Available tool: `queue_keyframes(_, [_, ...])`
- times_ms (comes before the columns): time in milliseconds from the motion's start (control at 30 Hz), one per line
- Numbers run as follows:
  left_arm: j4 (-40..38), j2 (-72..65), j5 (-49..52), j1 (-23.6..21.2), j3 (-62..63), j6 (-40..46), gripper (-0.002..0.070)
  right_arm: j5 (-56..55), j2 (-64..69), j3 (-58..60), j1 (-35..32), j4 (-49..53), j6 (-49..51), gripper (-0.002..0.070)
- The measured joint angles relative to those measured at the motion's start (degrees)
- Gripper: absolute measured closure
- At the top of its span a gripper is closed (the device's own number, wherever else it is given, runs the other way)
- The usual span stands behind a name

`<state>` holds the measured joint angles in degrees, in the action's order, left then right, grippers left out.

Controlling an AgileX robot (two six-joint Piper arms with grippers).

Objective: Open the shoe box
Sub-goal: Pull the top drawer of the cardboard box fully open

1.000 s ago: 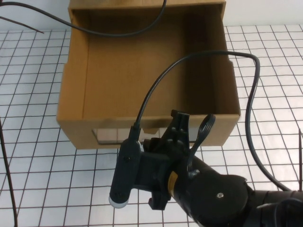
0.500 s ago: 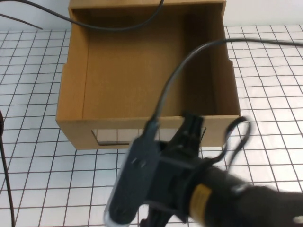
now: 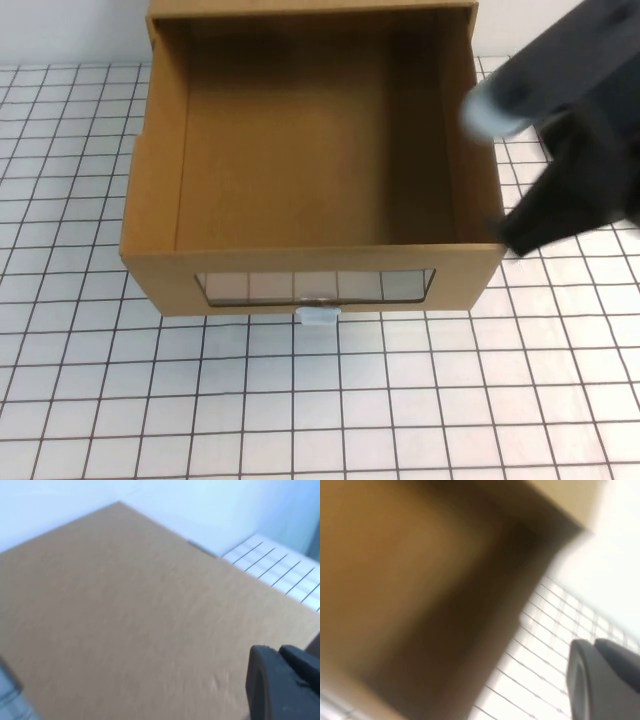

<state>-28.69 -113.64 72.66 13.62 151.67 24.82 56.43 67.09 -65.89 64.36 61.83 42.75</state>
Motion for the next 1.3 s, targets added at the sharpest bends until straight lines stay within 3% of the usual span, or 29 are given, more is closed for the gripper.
queue_keyframes(267, [6.29,17.45,-0.64,0.0,-26.38,1.63,0.0677,-3.3,-10.38,0.45,-20.45,-14.49,-5.85,0.0689])
queue_keyframes(467, [7.9,36.8,-15.66,0.0,-55.77,3.83,0.0677,-7.55,-18.83,7.16,-29.3,-20.96,-7.59,0.0689])
queue_keyframes(667, [7.7,58.33,-39.25,0.0,-86.53,6.18,0.0677,-15.79,-27.42,18.59,-30.26,-25.43,-7.34,0.0689])
queue_keyframes(867, [7.58,78.5,-59.49,0.0,-115.35,7.7,0.0677,-26.64,-33.92,30.42,-30.26,-19.86,0.99,0.0689])
queue_keyframes(1067, [7.09,99.13,-65.28,0.0,-133.78,6.44,0.0677,-33.25,-39.33,38.87,-30.26,-14.39,8.55,0.0689])
queue_keyframes(1300, [6.77,113.74,-66.08,0.0,-147.2,-2.11,0.0677,-36.09,-40.23,41.86,-30.26,-14.02,10.0,0.069])
